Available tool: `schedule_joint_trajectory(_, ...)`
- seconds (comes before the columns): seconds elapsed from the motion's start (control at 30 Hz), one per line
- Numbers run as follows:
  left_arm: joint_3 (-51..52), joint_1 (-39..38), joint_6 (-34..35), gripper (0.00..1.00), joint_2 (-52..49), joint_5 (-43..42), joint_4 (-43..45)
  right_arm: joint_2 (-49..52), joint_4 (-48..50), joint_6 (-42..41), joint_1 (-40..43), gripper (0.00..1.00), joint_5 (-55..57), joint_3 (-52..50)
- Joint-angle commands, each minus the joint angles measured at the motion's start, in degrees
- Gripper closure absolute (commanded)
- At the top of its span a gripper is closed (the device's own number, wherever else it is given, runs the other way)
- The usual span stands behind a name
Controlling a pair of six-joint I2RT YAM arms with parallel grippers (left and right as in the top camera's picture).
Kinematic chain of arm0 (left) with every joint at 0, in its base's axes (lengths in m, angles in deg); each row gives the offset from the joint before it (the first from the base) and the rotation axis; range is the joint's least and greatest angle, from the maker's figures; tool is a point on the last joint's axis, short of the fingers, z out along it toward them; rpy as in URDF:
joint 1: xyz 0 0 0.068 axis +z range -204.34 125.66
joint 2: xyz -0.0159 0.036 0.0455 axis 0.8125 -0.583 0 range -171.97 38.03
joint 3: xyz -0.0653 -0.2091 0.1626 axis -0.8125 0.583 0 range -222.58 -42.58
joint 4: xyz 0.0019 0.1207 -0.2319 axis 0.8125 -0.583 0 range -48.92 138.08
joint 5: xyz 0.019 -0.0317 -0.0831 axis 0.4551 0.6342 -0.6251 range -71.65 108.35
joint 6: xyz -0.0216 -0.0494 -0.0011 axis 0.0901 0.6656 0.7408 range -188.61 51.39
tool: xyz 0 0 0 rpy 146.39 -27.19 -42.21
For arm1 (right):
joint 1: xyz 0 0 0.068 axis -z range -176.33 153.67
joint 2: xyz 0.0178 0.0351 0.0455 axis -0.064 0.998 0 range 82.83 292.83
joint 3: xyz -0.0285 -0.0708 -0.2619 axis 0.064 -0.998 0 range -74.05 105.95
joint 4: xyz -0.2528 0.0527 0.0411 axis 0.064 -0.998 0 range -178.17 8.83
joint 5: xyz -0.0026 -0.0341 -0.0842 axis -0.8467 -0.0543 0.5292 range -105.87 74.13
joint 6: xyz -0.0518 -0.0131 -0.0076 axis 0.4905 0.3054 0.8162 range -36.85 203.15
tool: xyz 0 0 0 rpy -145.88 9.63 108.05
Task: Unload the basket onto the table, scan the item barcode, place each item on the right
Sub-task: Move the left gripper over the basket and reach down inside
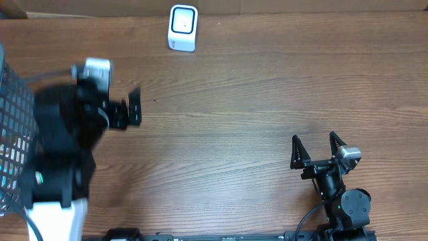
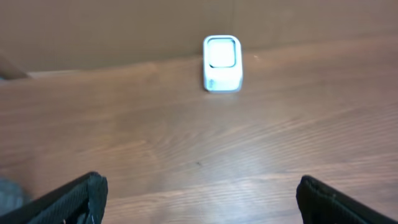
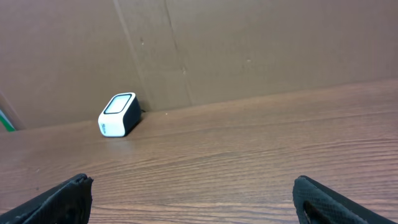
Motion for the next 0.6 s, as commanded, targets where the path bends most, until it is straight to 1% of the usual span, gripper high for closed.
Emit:
schedule_joint_trajectory(0.0, -9.05, 0.24, 0.37, 0.0, -7.34, -8.17, -3.89, -0.46, 0.13, 0.22, -0.26, 0.0, 0.33, -0.61)
schedule_joint_trajectory(0.03, -10.29, 0.24, 0.63, 0.0, -8.9, -9.68, -4.42, -0.46, 0.13, 0.22, -0.26, 0.0, 0.33, -0.61)
schedule_joint_trajectory(0.07, -11.52, 0.24, 3.13, 0.0, -11.34, -14.53, -5.44, -0.46, 0.15, 0.22, -0.26, 0.0, 0.33, -0.61)
schedule_joint_trajectory(0.13, -11.52, 0.24, 4.87, 0.0, -13.14, -18.6, -6.62, -0.46, 0.15, 0.22, -0.26, 0.0, 0.33, -0.61)
schedule_joint_trajectory(0.27, -11.5, 0.24, 4.85, 0.0, -15.91, -20.59, -7.56, -0.46, 0.15, 0.22, -0.26, 0.0, 0.33, -0.61)
schedule_joint_trajectory(0.4, -11.85, 0.94, 5.35, 0.01, -16.79, -17.88, -6.91, -0.46, 0.13, 0.22, -0.26, 0.0, 0.33, -0.61)
schedule_joint_trajectory(0.5, -14.32, 3.76, 12.11, 0.01, -16.83, -11.56, -7.98, -0.46, 0.15, 0.22, -0.26, 0.0, 0.33, -0.61)
schedule_joint_trajectory(0.57, -16.9, 6.75, 15.15, 0.02, -16.83, -8.96, -9.42, -0.46, 0.15, 0.22, -0.26, 0.0, 0.33, -0.61)
